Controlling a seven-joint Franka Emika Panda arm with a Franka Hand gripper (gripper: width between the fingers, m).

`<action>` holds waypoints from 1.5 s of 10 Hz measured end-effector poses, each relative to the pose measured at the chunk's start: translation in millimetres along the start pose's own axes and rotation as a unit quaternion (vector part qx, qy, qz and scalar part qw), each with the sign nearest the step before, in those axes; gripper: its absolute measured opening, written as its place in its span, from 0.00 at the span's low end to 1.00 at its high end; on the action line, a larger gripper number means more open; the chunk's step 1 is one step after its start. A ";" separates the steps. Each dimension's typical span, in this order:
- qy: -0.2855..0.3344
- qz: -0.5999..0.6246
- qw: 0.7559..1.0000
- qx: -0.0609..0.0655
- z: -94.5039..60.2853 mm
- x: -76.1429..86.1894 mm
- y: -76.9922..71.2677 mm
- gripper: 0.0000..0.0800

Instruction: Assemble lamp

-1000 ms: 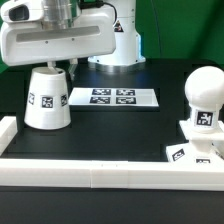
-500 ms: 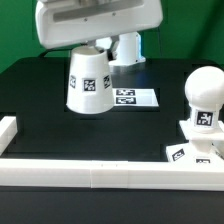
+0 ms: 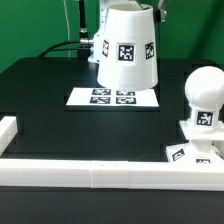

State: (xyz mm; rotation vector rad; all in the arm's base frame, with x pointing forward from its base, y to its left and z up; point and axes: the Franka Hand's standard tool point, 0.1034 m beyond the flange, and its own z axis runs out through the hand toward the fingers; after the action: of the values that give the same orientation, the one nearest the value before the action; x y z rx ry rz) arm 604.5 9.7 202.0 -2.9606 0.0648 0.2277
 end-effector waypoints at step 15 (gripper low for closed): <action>-0.003 0.066 0.998 0.010 14.4 38.6 -115.3 0.06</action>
Offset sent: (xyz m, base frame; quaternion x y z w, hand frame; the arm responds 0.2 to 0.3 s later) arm 0.0000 0.0000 0.0000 0.0000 0.0000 0.0000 1.0000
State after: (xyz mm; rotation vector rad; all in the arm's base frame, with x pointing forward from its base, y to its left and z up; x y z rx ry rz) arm 646.9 124.5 201.2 -2.9376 0.2602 0.2514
